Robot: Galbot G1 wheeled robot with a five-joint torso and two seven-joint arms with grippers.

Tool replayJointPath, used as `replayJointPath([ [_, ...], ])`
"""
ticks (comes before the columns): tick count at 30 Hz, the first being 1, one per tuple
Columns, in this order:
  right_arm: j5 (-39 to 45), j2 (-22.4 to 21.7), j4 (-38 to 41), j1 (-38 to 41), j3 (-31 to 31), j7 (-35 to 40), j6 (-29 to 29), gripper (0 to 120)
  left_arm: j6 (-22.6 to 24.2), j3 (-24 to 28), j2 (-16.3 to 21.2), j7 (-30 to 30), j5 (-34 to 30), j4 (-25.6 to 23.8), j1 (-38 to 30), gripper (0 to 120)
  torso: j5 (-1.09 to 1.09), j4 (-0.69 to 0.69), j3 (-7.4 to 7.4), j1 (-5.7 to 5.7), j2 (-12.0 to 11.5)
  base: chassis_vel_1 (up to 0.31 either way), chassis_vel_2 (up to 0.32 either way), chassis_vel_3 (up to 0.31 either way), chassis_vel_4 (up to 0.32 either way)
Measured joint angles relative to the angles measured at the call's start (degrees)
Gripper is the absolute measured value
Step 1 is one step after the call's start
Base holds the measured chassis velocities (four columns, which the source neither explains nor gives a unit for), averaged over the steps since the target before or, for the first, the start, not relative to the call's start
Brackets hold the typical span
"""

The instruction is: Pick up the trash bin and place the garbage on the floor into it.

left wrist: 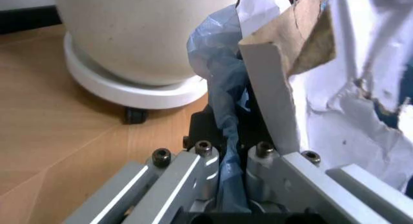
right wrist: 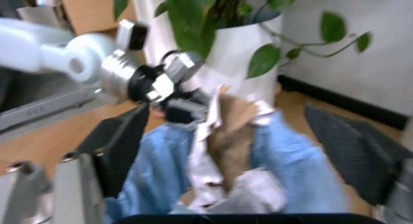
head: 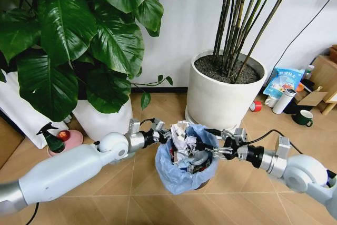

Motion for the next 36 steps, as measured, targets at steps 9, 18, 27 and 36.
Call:
replayJointPath([
  [9,1.0,3.5,-4.4,-1.9,7.5,4.3,-0.1,100,-0.2,-7.1,4.9,-0.7,0.5,-1.4,4.8,0,-0.02,0.00,0.00,0.00,0.0,0.000,0.000,0.000,0.000],
  [18,-2.3,11.2,-9.4,-6.2,14.5,6.7,0.0,100,-1.1,-16.8,12.7,-0.7,1.1,-2.6,14.2,0,-0.01,-0.02,0.00,0.00,0.0,0.000,0.000,0.000,0.000],
  [27,-8.5,25.3,-12.3,-14.5,27.8,7.5,0.0,100,-3.8,-41.9,19.6,0.6,2.4,0.5,39.4,0,-0.07,0.05,0.00,0.00,0.0,0.000,0.000,0.000,0.000],
  [36,-21.7,39.7,-17.5,-19.3,34.7,7.6,6.7,100,-5.1,-63.1,15.4,1.3,4.7,2.1,53.0,0,-0.06,0.02,0.00,0.00,0.0,-0.001,-0.003,-0.007,-0.003],
])
